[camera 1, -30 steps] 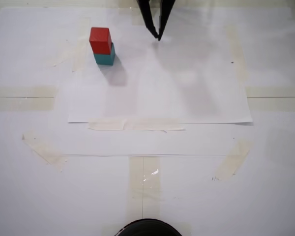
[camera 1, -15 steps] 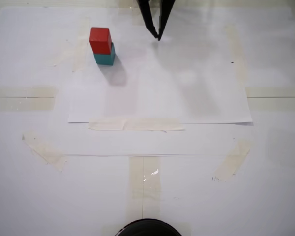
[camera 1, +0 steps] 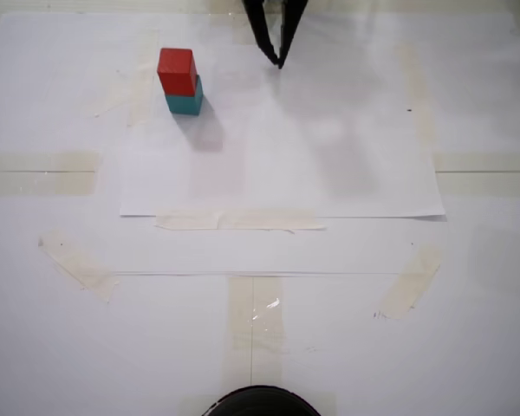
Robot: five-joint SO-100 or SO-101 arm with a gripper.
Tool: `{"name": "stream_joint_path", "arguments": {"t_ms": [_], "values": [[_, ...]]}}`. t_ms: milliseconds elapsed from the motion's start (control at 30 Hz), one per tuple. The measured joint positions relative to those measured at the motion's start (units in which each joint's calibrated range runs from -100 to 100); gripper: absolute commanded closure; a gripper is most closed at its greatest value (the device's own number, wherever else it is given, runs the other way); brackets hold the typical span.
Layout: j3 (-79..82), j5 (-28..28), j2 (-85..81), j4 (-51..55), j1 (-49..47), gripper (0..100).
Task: Put the red cube on the top of the blue cube.
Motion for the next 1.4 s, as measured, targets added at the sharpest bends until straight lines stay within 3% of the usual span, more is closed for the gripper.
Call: {"name": "stream_joint_path", "arguments": {"t_ms": [1400], "values": [[0.00,0.00,0.00,0.00,-0.73,100]]}}
